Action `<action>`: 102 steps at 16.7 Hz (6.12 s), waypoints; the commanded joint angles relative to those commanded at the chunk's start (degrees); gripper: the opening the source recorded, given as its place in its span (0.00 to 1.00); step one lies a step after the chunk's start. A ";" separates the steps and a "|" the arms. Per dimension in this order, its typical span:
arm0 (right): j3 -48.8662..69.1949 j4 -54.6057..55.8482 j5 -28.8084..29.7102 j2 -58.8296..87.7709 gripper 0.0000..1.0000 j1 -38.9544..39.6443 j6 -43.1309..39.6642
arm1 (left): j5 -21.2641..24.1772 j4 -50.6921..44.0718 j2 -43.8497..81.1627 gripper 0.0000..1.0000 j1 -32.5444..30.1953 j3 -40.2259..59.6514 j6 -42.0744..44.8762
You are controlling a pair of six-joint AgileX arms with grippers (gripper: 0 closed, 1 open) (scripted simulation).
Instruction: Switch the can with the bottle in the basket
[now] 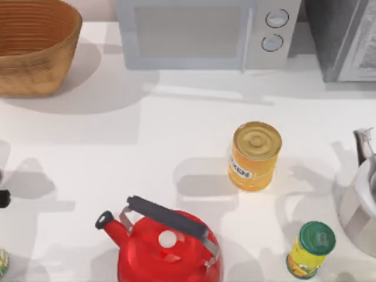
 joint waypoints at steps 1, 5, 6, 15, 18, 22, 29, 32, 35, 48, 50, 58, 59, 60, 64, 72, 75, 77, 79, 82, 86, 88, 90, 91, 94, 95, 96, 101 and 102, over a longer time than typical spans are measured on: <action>0.00 0.00 0.00 0.00 1.00 0.00 0.00 | 0.52 1.58 -3.25 0.00 0.10 -3.17 -0.29; 0.00 0.00 0.00 0.00 1.00 0.00 0.00 | 1.84 4.98 -10.08 0.00 0.51 -9.77 -1.05; 0.00 0.00 0.00 0.00 1.00 0.00 0.00 | 1.88 5.07 -10.28 0.00 0.53 -9.95 -1.08; 0.00 0.00 0.00 0.00 1.00 0.00 0.00 | 3.96 7.30 -4.69 0.00 0.20 -8.32 -1.05; 0.00 0.00 0.00 0.00 1.00 0.00 0.00 | 8.22 11.96 4.45 0.00 -0.73 -4.95 -1.04; 0.00 0.00 0.00 0.00 1.00 0.00 0.00 | 16.86 21.52 21.49 0.00 -2.95 2.10 -0.81; 0.00 0.00 0.00 0.00 1.00 0.00 0.00 | 36.78 43.73 59.13 0.00 -8.43 18.69 -0.10; 0.00 0.00 0.00 0.00 1.00 0.00 0.00 | 45.79 53.79 76.22 0.00 -10.93 26.22 0.18; 0.00 0.00 0.00 0.00 1.00 0.00 0.00 | 54.33 63.32 92.58 0.00 -13.27 33.34 0.39; 0.00 0.00 0.00 0.00 1.00 0.00 0.00 | 75.15 86.41 133.24 0.00 -18.98 50.53 0.71; 0.00 0.00 0.00 0.00 1.00 0.00 0.00 | 75.15 86.41 133.24 0.00 -18.98 50.53 0.71; 0.00 0.00 0.00 0.00 1.00 0.00 0.00 | 75.15 86.41 133.24 0.38 -18.98 50.53 0.71; 0.00 0.00 0.00 0.00 1.00 0.00 0.00 | 75.15 86.41 133.24 0.45 -18.98 50.53 0.71; 0.00 0.00 0.00 0.00 1.00 0.00 0.00 | 75.15 86.41 133.24 0.53 -18.98 50.53 0.71; 0.00 0.00 0.00 0.00 1.00 0.00 0.00 | 75.15 86.41 133.24 0.83 -18.98 50.53 0.71; 0.00 0.00 0.00 0.00 1.00 0.00 0.00 | 75.15 86.41 133.24 1.00 -18.98 50.53 0.71; 0.00 0.00 0.00 0.00 1.00 0.00 0.00 | 75.14 86.41 133.24 1.00 -18.79 50.51 0.72; 0.00 0.00 0.00 0.00 1.00 0.00 0.00 | 74.69 85.89 132.67 1.00 -18.54 50.15 0.66; 0.00 0.00 0.00 0.00 1.00 0.00 0.00 | 72.45 83.35 129.72 1.00 -17.39 48.39 0.45; 0.00 0.00 0.00 0.00 1.00 0.00 0.00 | 66.49 76.57 120.75 1.00 -14.62 43.74 0.17; 0.00 0.00 0.00 0.00 1.00 0.00 0.00 | 55.28 63.86 100.46 1.00 -10.21 34.89 0.15; 0.00 0.00 0.00 0.00 1.00 0.00 0.00 | 48.76 56.53 87.31 1.00 -8.04 29.70 0.21; 0.00 0.00 0.00 0.00 1.00 0.00 0.00 | 41.96 48.91 73.05 1.00 -6.03 24.22 0.26; 0.00 0.00 0.00 0.00 1.00 0.00 0.00 | 38.53 45.08 65.71 1.00 -5.12 21.43 0.28; 0.00 0.00 0.00 0.00 1.00 0.00 0.00 | 28.43 33.87 43.71 1.00 -2.78 13.08 0.22; 0.00 0.00 0.00 0.00 1.00 0.00 0.00 | 25.22 30.32 36.65 1.00 -2.15 10.38 0.15; 0.00 0.00 0.00 0.00 1.00 0.00 0.00 | 22.12 26.92 29.86 1.00 -1.60 7.75 0.07; 0.00 0.00 0.00 0.00 1.00 0.00 0.00 | 9.17 12.86 2.85 1.00 0.08 -3.47 -0.51; 0.00 0.00 0.00 0.00 1.00 0.00 0.00 | 7.22 10.76 -0.85 1.00 0.24 -5.19 -0.64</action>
